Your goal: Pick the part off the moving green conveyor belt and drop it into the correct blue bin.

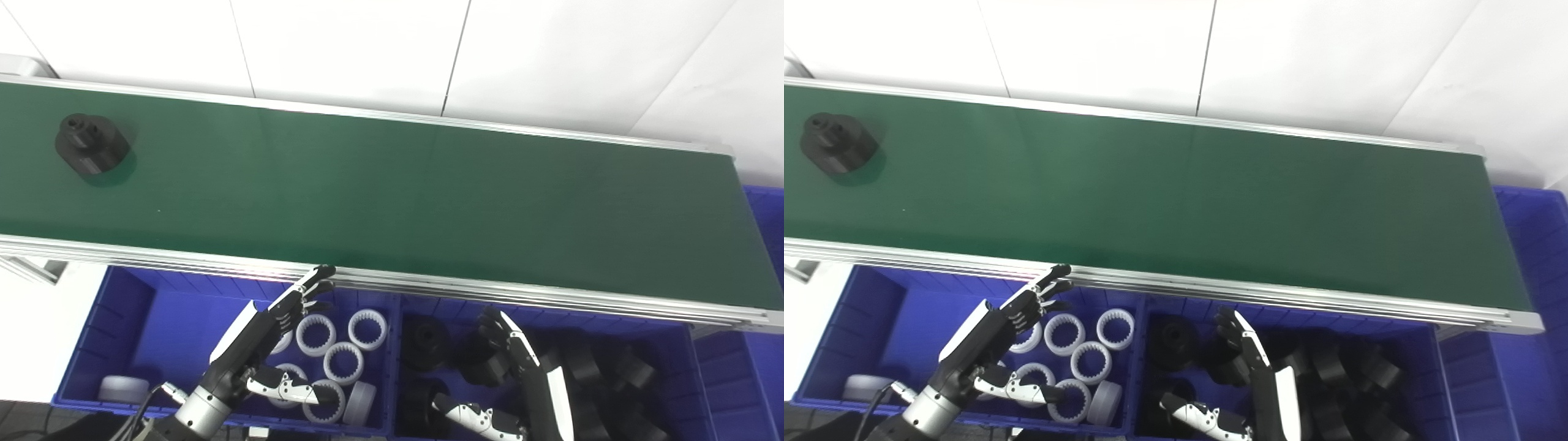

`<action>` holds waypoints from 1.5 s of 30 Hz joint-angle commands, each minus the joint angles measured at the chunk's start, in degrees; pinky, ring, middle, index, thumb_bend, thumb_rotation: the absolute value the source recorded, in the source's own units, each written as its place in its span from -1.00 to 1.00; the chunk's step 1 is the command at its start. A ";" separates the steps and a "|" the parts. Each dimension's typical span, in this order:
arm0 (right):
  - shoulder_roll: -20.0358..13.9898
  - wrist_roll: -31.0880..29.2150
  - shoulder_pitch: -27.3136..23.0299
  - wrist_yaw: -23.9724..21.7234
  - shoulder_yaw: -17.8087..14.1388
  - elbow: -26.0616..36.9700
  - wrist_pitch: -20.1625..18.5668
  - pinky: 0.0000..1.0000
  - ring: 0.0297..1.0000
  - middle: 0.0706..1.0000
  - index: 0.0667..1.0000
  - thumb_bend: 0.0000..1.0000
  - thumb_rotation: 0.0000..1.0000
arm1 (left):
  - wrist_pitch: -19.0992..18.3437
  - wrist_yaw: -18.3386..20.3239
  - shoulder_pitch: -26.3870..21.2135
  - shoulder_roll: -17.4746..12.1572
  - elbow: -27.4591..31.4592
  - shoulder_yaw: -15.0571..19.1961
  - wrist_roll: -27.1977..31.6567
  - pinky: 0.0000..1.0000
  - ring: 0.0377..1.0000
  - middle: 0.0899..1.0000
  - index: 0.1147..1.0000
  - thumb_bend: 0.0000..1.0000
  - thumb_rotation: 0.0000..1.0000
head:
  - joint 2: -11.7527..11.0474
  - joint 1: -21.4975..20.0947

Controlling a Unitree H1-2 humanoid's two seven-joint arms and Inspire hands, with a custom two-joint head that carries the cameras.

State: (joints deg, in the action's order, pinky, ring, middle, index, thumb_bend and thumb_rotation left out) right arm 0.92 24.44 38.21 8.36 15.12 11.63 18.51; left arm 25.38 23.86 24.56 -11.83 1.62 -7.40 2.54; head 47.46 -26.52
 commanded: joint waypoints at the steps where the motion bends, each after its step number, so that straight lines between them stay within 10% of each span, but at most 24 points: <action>1: 1.46 1.09 0.44 0.44 0.89 0.56 -0.50 0.53 0.62 0.65 0.71 0.58 -0.42 | 1.55 1.46 -0.57 -1.21 -0.05 1.22 1.92 0.68 0.88 1.00 0.87 0.43 -0.78 | -0.74 -3.00; 36: 1.04 0.56 -0.12 1.50 0.23 -1.29 0.65 0.42 0.63 0.65 0.72 0.54 -0.46 | 1.55 6.54 -0.84 2.06 -2.24 5.67 0.32 0.59 0.79 0.89 0.80 0.47 -0.74 | -0.89 6.49; 45: -2.52 -3.03 -1.08 1.71 -1.02 -5.60 5.28 0.54 0.66 0.68 0.77 0.45 -0.49 | 1.55 5.11 -1.08 2.87 -4.62 2.65 -1.15 0.47 0.73 0.87 0.75 0.51 -0.81 | -9.58 29.12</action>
State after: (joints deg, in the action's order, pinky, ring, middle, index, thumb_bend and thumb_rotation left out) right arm -1.14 22.95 37.18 9.61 14.45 5.62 19.64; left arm 25.38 29.35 23.62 -9.16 -3.46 -4.46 0.87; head 37.98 2.52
